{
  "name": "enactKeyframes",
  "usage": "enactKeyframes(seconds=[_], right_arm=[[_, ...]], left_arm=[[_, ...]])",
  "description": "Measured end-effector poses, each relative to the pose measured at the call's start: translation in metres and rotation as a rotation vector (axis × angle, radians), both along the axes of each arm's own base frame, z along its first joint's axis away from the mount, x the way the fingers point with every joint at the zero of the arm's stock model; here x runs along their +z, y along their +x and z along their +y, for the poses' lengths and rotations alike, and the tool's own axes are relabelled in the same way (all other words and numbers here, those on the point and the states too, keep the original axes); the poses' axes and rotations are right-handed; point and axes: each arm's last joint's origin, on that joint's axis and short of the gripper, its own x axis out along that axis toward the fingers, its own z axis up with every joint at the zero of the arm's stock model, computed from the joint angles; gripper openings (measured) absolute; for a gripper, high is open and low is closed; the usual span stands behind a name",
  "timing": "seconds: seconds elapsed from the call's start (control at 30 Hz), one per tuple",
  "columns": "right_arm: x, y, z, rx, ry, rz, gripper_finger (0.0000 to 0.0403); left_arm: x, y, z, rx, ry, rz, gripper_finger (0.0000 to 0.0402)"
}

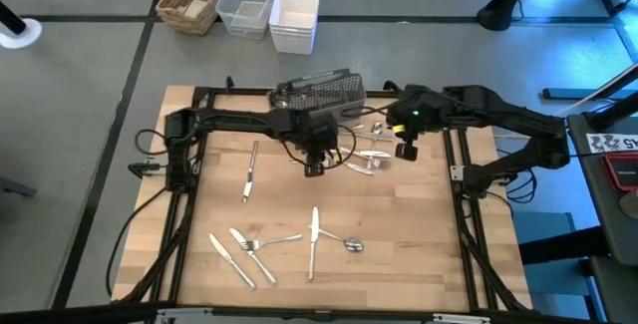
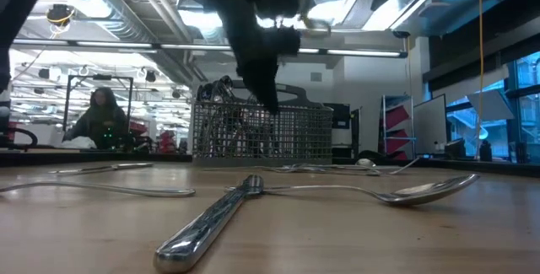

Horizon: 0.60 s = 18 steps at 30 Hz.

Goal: Sort silverware
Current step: Put the silver fork into the silverware rack

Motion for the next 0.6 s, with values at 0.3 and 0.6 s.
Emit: enactKeyframes(seconds=[0.3, 0.6], right_arm=[[0.004, -0.008, 0.001, 0.0, -0.001, -0.007, 0.0053], [0.004, -0.009, 0.001, 0.001, 0.001, 0.0, 0.0053]], left_arm=[[-0.056, 0.011, 0.009, 0.004, -0.026, 0.149, 0.01], [-0.074, 0.015, 0.01, -0.013, -0.028, 0.182, 0.01]])
